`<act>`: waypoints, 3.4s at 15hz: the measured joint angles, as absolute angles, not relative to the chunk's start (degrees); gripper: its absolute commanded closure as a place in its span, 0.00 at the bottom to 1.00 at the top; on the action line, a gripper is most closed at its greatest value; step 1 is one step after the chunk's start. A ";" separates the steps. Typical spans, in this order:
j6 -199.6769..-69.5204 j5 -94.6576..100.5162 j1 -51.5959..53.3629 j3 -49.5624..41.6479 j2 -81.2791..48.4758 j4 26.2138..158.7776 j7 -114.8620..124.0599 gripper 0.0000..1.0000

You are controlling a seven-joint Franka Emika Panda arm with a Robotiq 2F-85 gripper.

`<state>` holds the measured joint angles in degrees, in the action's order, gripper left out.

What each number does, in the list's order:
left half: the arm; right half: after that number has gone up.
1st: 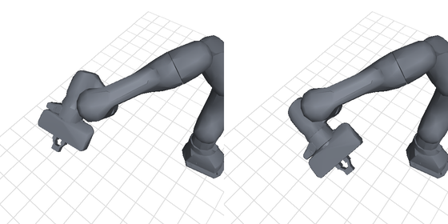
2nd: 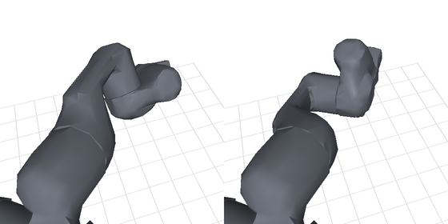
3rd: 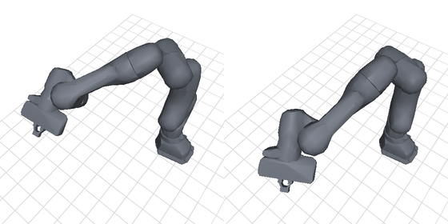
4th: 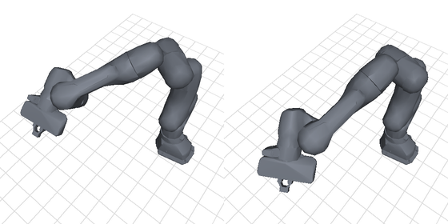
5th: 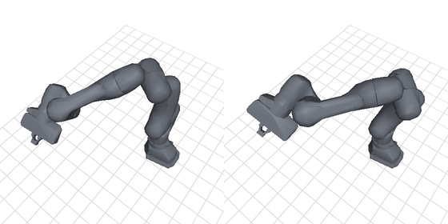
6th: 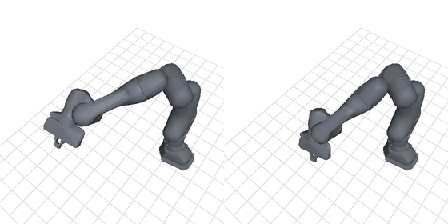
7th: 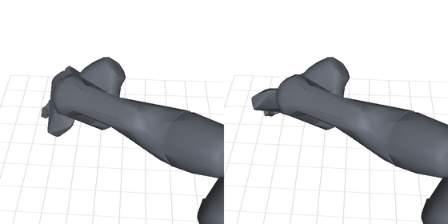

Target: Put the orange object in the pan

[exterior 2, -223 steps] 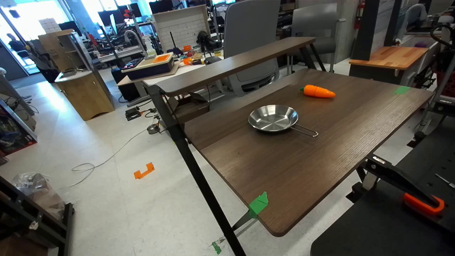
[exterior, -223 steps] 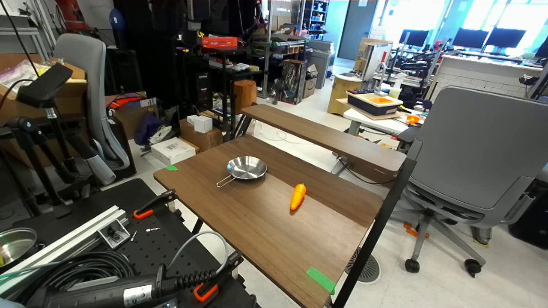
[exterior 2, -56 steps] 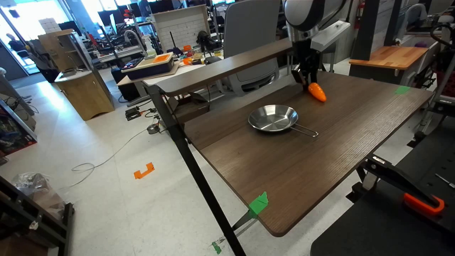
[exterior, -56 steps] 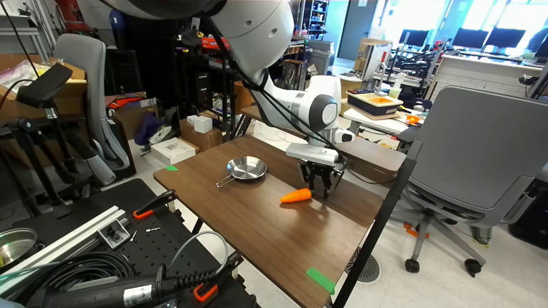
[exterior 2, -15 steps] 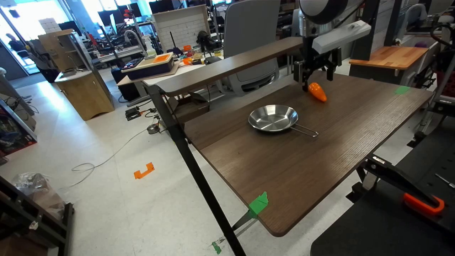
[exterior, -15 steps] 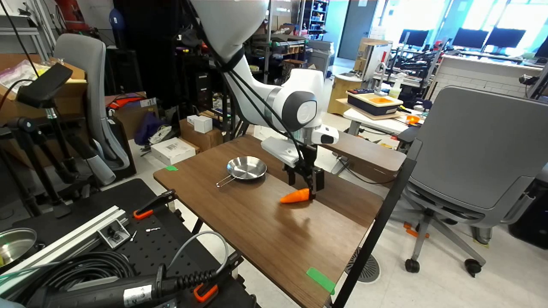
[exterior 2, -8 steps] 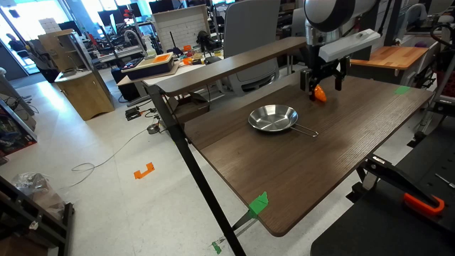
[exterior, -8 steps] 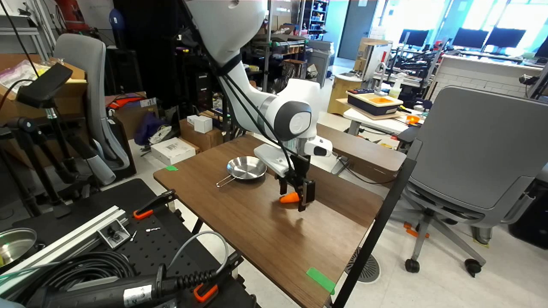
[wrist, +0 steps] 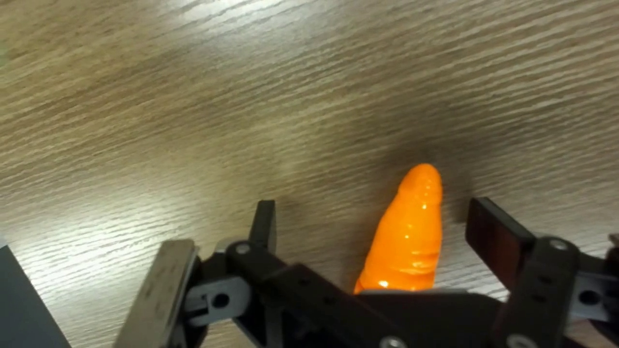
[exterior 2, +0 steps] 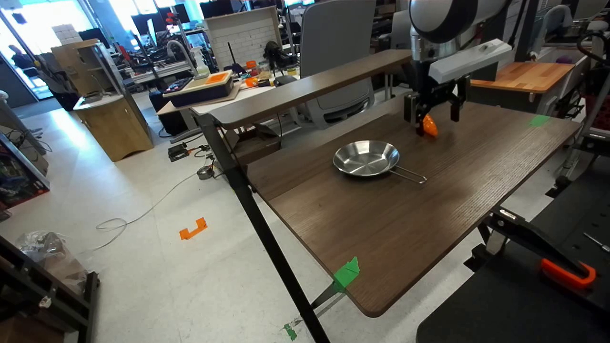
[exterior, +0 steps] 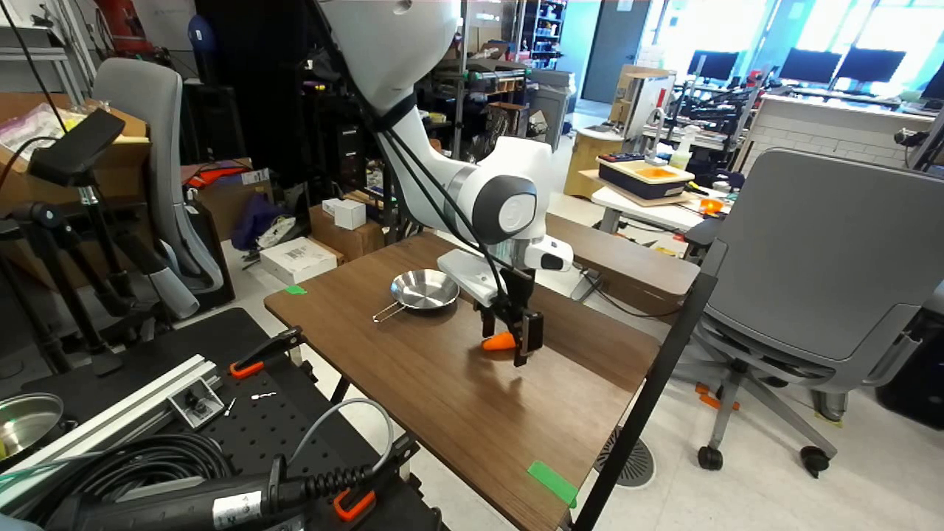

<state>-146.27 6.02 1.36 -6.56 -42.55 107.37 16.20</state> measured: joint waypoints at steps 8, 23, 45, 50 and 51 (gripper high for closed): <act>-146.29 6.02 -0.05 -6.60 -42.55 106.64 15.10 0.00; -146.29 6.02 -0.36 -6.40 -42.67 105.56 13.29 0.91; -141.65 12.40 3.19 -3.66 -37.76 105.00 5.47 0.91; -136.55 16.23 5.51 -0.95 -37.72 103.13 0.68 0.91; -135.76 16.89 6.04 -0.61 -37.73 102.80 0.01 0.91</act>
<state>-135.76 16.89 6.04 -0.61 -37.73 102.80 0.01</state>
